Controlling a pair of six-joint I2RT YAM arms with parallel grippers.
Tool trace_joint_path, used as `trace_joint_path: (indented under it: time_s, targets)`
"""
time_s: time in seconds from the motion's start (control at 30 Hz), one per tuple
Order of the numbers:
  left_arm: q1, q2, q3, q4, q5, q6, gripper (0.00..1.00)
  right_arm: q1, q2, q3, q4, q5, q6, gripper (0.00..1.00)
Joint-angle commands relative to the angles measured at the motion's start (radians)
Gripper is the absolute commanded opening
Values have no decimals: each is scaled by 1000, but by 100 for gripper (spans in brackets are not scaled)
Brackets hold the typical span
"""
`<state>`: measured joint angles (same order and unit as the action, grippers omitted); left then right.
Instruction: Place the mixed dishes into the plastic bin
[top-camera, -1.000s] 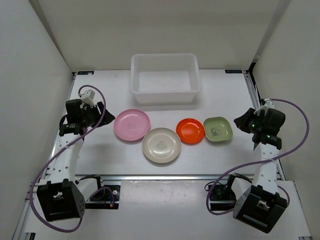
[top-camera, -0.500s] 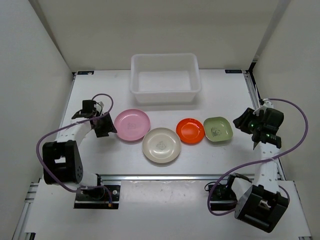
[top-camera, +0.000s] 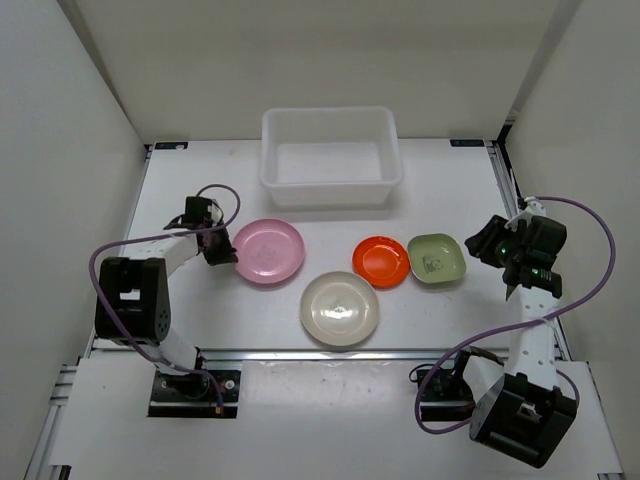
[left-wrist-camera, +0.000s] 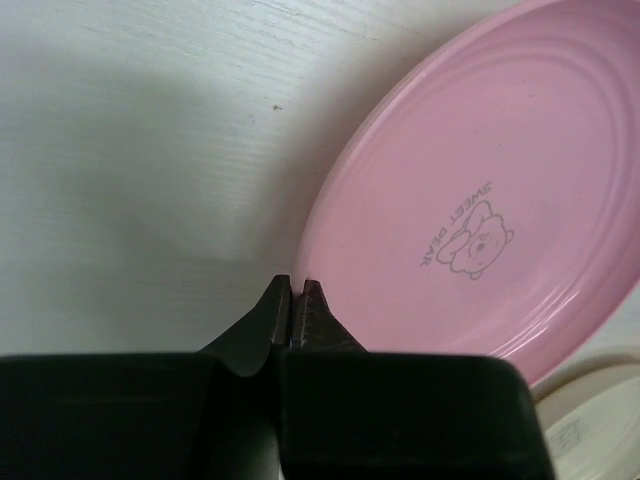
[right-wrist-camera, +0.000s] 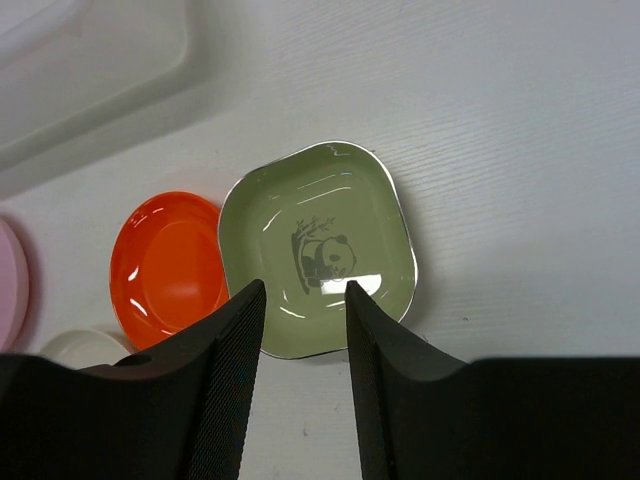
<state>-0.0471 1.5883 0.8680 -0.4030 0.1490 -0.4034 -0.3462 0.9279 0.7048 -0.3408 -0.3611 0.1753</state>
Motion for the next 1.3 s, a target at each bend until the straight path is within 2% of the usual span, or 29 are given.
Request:
trace_joint_path:
  time_s: [0.0, 0.1, 0.17, 0.27, 0.37, 0.53, 0.7, 1.03, 1.27]
  targets:
    - [6, -86, -17, 26, -75, -23, 0, 4, -20, 10, 17, 11, -11, 43]
    - [29, -288, 29, -20, -147, -64, 0, 9, -12, 13, 17, 5, -7, 43]
    - [85, -356, 98, -39, -147, -90, 0, 13, -8, 22, 13, -9, 1, 44]
    - [154, -401, 155, -8, -53, -138, 0, 16, -12, 28, 19, -21, 18, 44]
    - [138, -395, 172, 149, 64, -216, 0, 26, -15, 41, 20, -19, 23, 42]
    - [12, -298, 189, 389, 142, -330, 0, 39, -23, 50, 20, -33, 39, 41]
    - [-79, -164, 256, 584, 127, -364, 0, 36, -38, 32, 28, -47, 67, 40]
    - [-141, 105, 384, 710, -14, -388, 0, 32, -40, 18, 66, -82, 107, 39]
    - [-198, 242, 434, 750, -146, -322, 0, 32, -50, 2, 82, -88, 113, 38]
